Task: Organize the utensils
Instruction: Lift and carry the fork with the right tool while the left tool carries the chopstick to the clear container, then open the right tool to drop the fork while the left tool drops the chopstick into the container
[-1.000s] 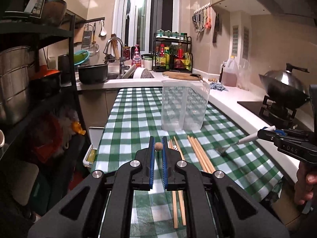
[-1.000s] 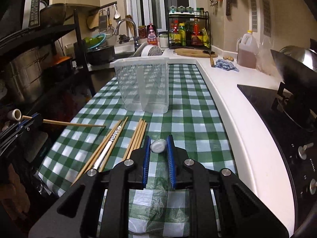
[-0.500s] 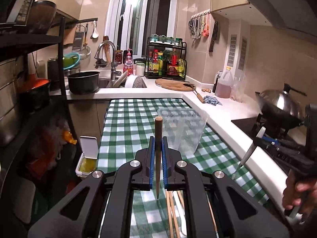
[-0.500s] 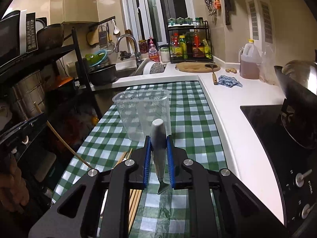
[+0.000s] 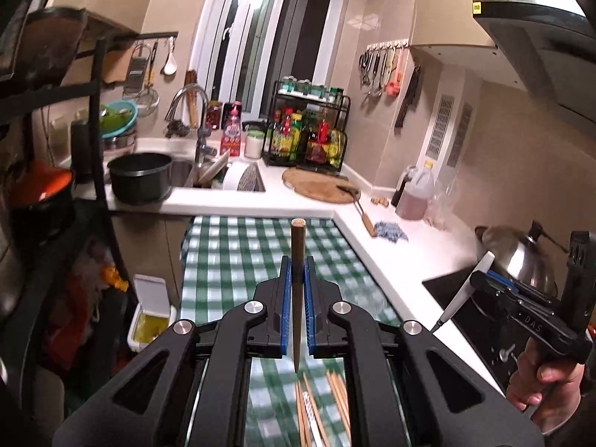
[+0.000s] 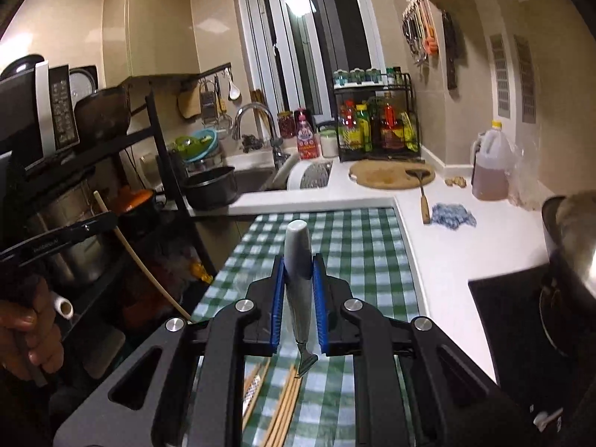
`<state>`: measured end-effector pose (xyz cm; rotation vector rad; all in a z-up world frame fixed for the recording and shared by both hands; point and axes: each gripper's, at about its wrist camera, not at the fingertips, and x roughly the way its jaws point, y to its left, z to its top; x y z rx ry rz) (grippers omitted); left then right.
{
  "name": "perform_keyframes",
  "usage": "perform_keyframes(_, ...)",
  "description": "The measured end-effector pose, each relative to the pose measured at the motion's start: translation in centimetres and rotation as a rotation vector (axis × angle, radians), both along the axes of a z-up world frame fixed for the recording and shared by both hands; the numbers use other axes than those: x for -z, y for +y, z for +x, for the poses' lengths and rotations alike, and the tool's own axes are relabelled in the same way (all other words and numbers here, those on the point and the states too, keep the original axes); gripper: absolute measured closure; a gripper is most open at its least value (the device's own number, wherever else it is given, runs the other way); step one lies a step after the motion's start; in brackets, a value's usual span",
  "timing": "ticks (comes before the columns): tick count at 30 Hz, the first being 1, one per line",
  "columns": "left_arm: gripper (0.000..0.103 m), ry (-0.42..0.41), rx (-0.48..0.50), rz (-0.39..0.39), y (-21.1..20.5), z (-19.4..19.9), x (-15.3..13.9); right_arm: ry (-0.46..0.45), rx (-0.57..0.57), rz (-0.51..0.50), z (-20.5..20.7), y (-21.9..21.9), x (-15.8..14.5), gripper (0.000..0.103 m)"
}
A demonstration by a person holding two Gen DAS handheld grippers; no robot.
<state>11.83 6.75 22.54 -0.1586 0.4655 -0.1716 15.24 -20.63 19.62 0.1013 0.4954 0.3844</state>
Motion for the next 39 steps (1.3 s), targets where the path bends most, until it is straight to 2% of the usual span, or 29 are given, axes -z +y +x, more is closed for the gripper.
perform_keyframes(6,0.096,-0.051,0.019,-0.014,-1.0,3.2,-3.2,-0.052,0.009,0.035,4.6,0.6,-3.5,0.088)
perform_keyframes(11,0.096,-0.064,0.038,0.003,-2.4,5.5,-3.4,-0.069,0.019,0.034,7.7,1.4,-3.7,0.089)
perform_keyframes(16,0.096,-0.012,0.057,0.007,-3.3,8.4,-0.7,-0.047,0.013,0.023,10.1,2.3,-0.8,0.089)
perform_keyframes(23,0.096,0.108,0.093,0.009,-3.9,11.2,5.4,0.042,-0.006,0.017,12.0,2.6,4.4,0.089)
perform_keyframes(32,0.096,0.182,0.113,0.017,-4.4,12.1,9.2,0.129,-0.023,-0.006,12.6,3.0,8.0,0.089)
perform_keyframes(33,0.096,0.187,0.113,0.018,-4.4,12.0,9.5,0.137,-0.023,-0.012,12.6,3.0,8.2,0.086)
perform_keyframes(34,0.096,0.193,0.11,0.021,-4.4,12.0,9.6,0.139,-0.014,-0.024,12.5,3.0,8.2,0.076)
perform_keyframes(35,0.093,0.19,0.107,0.02,-4.2,11.8,9.6,0.143,-0.005,-0.034,12.4,3.0,8.2,0.069)
perform_keyframes(36,0.083,0.185,0.104,0.02,-4.1,11.7,9.5,0.148,0.007,-0.041,12.2,2.9,8.1,0.057)
perform_keyframes(37,0.076,0.174,0.098,0.019,-3.9,11.4,9.1,0.153,0.02,-0.047,12.1,2.8,8.0,0.055)
perform_keyframes(38,0.065,0.162,0.091,0.018,-3.8,11.1,8.8,0.156,0.031,-0.056,12.0,2.6,7.8,0.055)
perform_keyframes(39,0.06,0.148,0.082,0.017,-3.7,10.7,8.4,0.156,0.047,-0.067,11.7,2.3,7.6,0.055)
